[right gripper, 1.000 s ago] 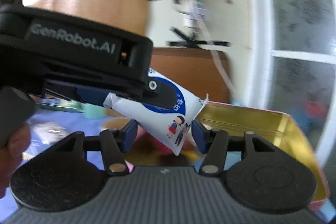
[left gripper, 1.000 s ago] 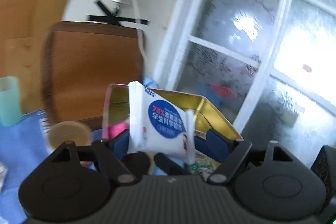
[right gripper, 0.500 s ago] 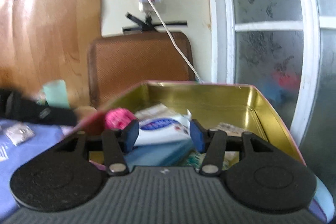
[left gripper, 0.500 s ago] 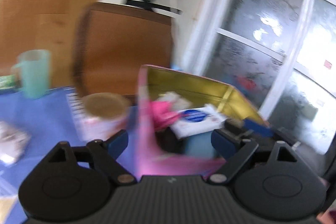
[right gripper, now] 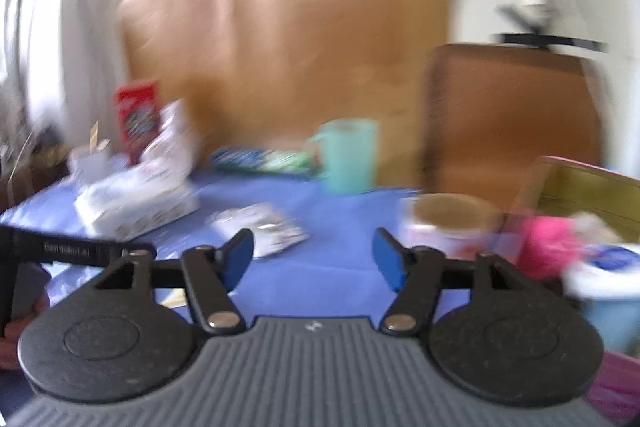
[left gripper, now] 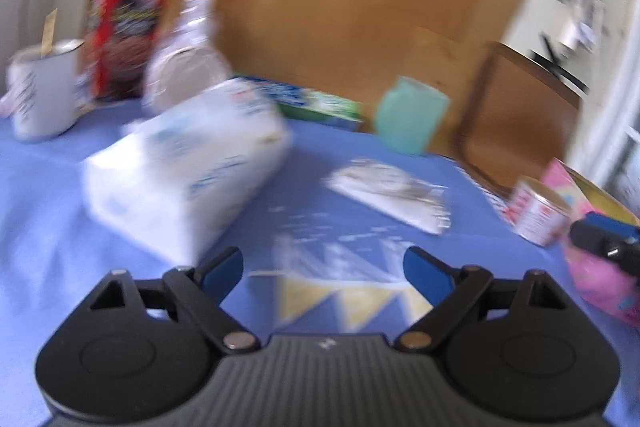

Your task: Organize soft objects

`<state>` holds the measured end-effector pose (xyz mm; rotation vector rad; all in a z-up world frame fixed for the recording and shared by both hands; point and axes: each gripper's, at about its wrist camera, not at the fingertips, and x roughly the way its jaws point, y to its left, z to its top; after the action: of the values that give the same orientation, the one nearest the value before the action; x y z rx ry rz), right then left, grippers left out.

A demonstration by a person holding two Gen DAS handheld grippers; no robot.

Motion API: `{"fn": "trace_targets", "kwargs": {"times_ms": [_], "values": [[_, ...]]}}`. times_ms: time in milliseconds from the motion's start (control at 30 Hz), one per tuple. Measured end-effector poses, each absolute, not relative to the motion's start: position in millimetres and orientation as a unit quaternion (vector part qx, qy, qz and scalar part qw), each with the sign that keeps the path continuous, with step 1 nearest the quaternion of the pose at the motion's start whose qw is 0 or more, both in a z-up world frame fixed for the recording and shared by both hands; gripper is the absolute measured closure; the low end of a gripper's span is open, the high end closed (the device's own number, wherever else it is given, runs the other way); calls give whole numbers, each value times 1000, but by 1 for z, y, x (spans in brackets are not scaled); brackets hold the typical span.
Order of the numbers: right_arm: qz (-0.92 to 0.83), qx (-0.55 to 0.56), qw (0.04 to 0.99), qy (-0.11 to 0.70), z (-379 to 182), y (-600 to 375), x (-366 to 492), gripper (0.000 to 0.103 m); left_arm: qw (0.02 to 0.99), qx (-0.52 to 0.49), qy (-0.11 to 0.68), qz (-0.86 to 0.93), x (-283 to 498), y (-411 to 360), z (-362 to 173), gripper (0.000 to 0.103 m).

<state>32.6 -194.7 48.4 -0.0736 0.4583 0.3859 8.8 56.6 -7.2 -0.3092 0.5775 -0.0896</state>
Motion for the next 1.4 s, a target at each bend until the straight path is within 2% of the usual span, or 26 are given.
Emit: {"fn": "trace_targets", "kwargs": {"times_ms": [67,200,333,433,467,500,600,900,1233,1400], "values": [[202,-48,945,253,38,-171,66,22,940,-197,274,-57,10,68,-8,13],[214,-54,931,292,21,-141,116,10,941,-214,255,-56,5,75,-8,12],[212,-91,915,331,6,-118,149,9,943,-212,249,-63,4,75,-7,12],[209,-96,907,352,-3,-116,152,11,943,-213,246,-67,4,74,-8,11],[210,-89,907,353,-1,-118,149,21,943,-215,246,-68,5,74,-8,11],[212,-86,908,350,0,-121,144,26,942,-217,246,-69,5,75,-9,11],[210,-96,913,336,1,-125,124,29,941,-221,248,-71,6,76,-10,11],[242,-91,907,333,5,-150,48,30,941,-203,262,-70,7,70,-10,8],[239,55,909,337,8,-196,-9,30,937,-170,295,-80,14,58,-11,4],[230,44,918,319,6,-195,-24,29,939,-151,301,-76,14,51,-10,4]]}}
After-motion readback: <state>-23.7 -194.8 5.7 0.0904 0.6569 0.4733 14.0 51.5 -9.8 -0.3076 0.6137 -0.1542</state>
